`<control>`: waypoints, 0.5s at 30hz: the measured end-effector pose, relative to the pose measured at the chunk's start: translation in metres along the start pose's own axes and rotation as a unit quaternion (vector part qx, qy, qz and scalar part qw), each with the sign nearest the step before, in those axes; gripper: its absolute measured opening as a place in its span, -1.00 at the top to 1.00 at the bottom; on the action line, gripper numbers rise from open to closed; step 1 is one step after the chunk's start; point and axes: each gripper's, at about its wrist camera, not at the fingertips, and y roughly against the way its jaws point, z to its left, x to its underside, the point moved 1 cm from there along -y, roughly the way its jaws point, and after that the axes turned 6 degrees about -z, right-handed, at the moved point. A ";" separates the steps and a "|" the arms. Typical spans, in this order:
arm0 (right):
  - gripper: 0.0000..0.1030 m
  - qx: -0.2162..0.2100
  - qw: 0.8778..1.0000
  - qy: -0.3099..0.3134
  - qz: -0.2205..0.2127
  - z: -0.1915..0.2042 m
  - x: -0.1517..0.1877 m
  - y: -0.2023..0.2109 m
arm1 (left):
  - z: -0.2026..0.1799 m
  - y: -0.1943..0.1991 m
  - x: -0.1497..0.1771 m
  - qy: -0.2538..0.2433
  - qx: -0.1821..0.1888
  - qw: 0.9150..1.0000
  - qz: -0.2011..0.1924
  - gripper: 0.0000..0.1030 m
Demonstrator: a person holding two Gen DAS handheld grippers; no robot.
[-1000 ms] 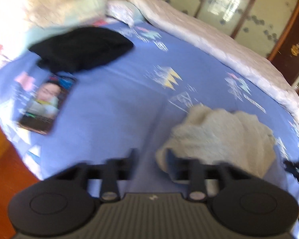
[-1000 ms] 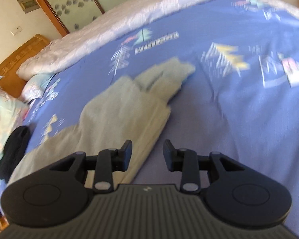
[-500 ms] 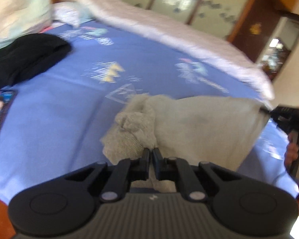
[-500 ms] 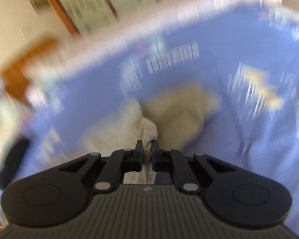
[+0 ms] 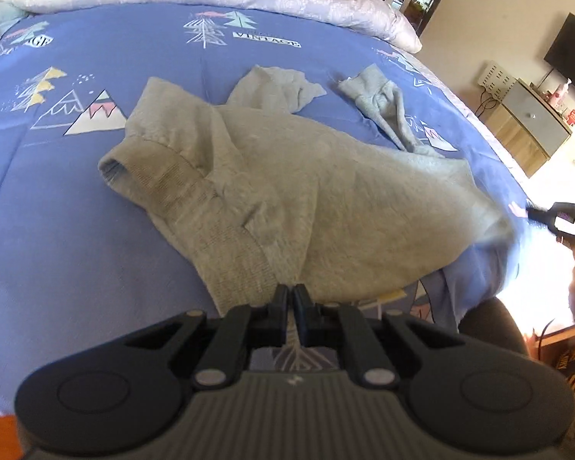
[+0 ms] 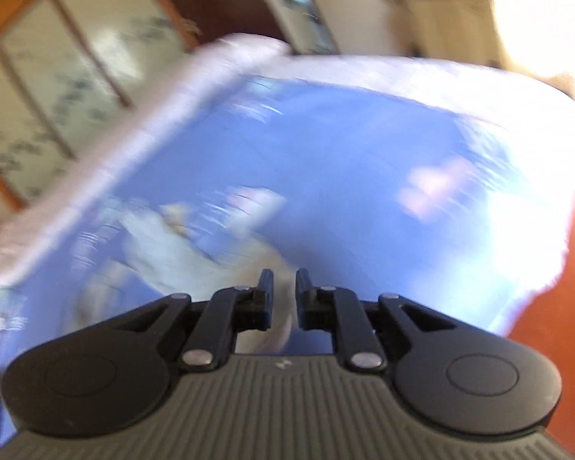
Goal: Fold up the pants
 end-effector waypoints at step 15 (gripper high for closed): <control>0.08 -0.260 0.954 0.093 0.114 0.237 -0.001 -0.077 | 0.123 -0.023 -0.076 0.234 -0.059 0.968 -0.064 -0.60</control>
